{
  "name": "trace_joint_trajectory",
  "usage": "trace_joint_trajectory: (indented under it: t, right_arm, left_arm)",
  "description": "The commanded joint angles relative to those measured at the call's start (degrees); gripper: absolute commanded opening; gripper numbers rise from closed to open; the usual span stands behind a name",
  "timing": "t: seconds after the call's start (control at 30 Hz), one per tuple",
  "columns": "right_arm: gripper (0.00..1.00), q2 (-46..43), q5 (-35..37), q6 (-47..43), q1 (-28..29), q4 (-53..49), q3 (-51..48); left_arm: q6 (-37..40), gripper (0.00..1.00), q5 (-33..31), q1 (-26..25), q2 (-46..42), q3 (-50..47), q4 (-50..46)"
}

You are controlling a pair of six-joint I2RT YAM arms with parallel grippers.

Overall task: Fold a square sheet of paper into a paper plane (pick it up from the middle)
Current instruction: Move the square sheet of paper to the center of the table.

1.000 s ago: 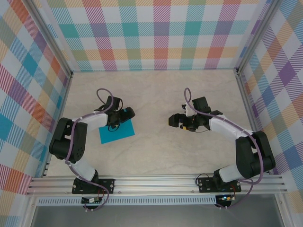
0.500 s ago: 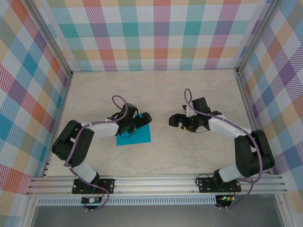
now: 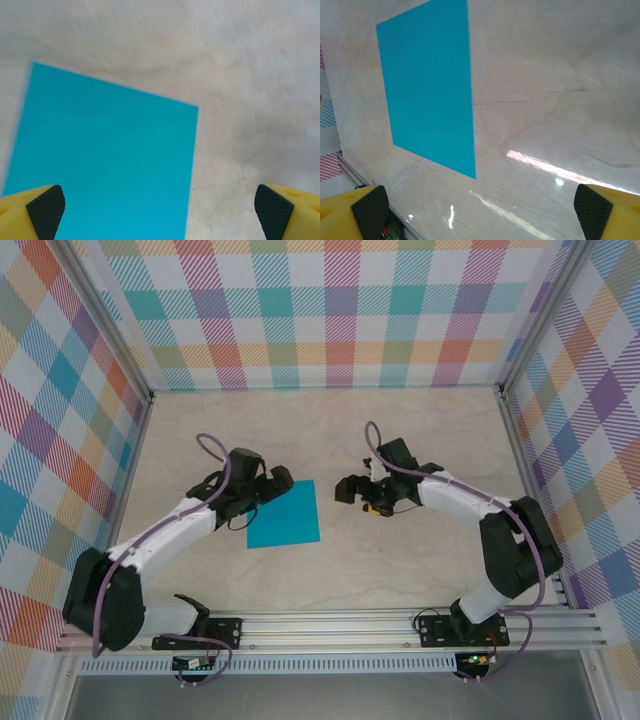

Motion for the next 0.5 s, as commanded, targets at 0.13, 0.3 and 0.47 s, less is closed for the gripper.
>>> trace_joint_trajectory:
  t: [0.13,0.3,0.47]
  right_arm:
    - [0.97,11.0,4.6,6.5,8.9,-4.4,13.1]
    - [0.95,20.7,4.6,7.6,12.9,-7.8,22.9]
    - [0.95,27.5,2.2,8.0,14.9,-8.5,30.6]
  left_arm:
    - [3.8,1.0,-6.3,6.4,-16.4,-7.5,-11.6]
    - [1.0,1.0,-7.9,7.8,-23.7,-14.0,-10.7]
    - [1.1,1.0,-6.4,7.9,-25.2,-16.4,-8.8]
